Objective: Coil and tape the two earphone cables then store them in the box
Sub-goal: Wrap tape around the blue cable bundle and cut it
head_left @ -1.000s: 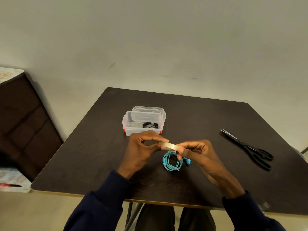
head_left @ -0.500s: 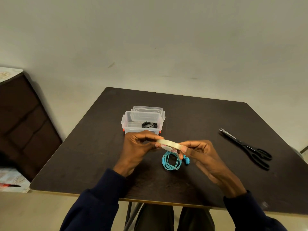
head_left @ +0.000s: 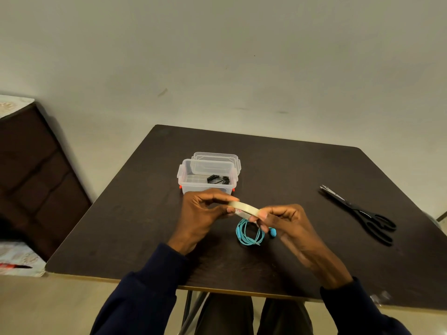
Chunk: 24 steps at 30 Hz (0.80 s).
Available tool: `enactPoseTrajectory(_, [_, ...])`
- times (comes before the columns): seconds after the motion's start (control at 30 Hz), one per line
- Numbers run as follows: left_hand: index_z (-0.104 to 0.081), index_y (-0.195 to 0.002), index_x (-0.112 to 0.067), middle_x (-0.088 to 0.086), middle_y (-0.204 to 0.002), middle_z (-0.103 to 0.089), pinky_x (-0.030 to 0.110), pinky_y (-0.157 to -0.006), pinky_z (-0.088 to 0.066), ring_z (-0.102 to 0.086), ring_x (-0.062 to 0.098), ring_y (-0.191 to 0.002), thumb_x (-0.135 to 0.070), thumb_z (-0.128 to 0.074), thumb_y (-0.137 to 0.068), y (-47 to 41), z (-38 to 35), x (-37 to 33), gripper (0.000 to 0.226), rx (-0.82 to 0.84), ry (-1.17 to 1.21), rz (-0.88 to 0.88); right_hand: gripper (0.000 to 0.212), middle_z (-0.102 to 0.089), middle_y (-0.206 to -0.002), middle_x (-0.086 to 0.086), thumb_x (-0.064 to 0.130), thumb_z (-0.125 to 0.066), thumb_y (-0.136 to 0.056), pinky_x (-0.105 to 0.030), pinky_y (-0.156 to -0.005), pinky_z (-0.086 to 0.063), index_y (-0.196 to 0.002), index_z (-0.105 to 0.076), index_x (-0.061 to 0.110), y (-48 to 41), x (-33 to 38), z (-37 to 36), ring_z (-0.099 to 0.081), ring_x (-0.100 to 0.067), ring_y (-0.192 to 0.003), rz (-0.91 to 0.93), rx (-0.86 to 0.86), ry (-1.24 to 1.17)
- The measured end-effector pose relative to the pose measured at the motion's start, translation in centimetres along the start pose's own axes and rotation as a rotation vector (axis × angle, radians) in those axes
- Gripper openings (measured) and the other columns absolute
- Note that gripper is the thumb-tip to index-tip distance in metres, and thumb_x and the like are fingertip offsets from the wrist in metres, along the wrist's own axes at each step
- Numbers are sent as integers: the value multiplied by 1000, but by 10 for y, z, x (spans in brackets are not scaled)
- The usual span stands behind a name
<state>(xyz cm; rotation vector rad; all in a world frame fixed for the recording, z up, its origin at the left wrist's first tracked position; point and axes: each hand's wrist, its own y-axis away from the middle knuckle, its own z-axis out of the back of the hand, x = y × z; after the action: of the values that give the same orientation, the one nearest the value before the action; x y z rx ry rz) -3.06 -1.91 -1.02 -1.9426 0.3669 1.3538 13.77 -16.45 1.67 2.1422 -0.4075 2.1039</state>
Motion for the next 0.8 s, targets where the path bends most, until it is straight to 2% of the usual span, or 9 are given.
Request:
enactPoseTrajectory(0.13, [-80,-95,-15,14,-101,-77,42,-74,-64,-74,34,-97,-7,-77,-78,1,3,0,19,-52,125,96,34,-68,-77,-11,28,-68,-84,-27,-83,-53,-111,-75,8,-1,3,2,-64,-16,-76,15,39,-35])
enactPoseTrajectory(0.23, [-78,-102,-12,15,-110,-75,45,-78,-63,-72,35,-104,-9,-74,-81,2,2,-1,21,-23,141,162,32,-68,-78,-15,27,-68,-86,-28,-84,-53,-108,-75,4,-1,3,1,-66,-17,-77,45,4,-16])
enactPoseTrajectory(0.3, [-79,-103,-23,8,-109,-76,43,-83,-62,-72,31,-104,-16,-76,-81,1,1,-5,23,25,28,125,27,-68,-75,-13,20,-65,-91,-27,-80,-54,-107,-75,1,-1,2,1,-66,-16,-74,64,-32,3])
enactPoseTrajectory(0.4, [-79,-97,-34,1,-99,-78,32,-85,-60,-73,20,-95,-32,-75,-82,-1,-1,-13,15,94,-134,80,26,-71,-74,-11,18,-64,-88,-26,-73,-56,-107,-75,5,1,3,0,-67,-16,-72,90,-69,96])
enactPoseTrajectory(0.47, [-80,-88,-32,0,-89,-78,25,-76,-60,-73,14,-83,-45,-72,-81,0,-5,-17,17,97,-138,148,23,-75,-79,-10,20,-67,-83,-26,-74,-59,-104,-75,14,1,4,-2,-72,-16,-77,105,-79,190])
enactPoseTrajectory(0.53, [-80,-83,-27,1,-83,-77,20,-70,-57,-72,12,-76,-48,-70,-83,1,-10,-16,23,121,-151,208,21,-77,-83,-8,21,-69,-81,-25,-74,-60,-101,-75,18,0,5,-4,-74,-18,-80,138,-82,235])
enactPoseTrajectory(0.63, [-80,-87,-19,8,-87,-78,24,-74,-59,-74,19,-82,-54,-75,-79,2,-11,-16,37,166,-118,316,18,-78,-85,-4,21,-71,-81,-24,-74,-60,-98,-78,22,-2,6,-4,-75,-18,-82,188,-91,245])
enactPoseTrajectory(0.7, [-80,-93,-12,17,-98,-76,36,-86,-58,-73,26,-94,-56,-80,-74,2,-7,-17,48,175,-22,406,18,-78,-88,-4,20,-72,-82,-23,-74,-59,-95,-80,29,-2,5,-3,-76,-18,-83,210,-111,219])
enactPoseTrajectory(0.8, [-79,-101,-12,25,-109,-71,40,-94,-56,-69,29,-103,-47,-81,-74,2,-2,-18,44,196,117,481,18,-77,-84,-9,21,-72,-83,-26,-75,-59,-98,-80,28,-1,0,-1,-75,-21,-81,199,-167,134])
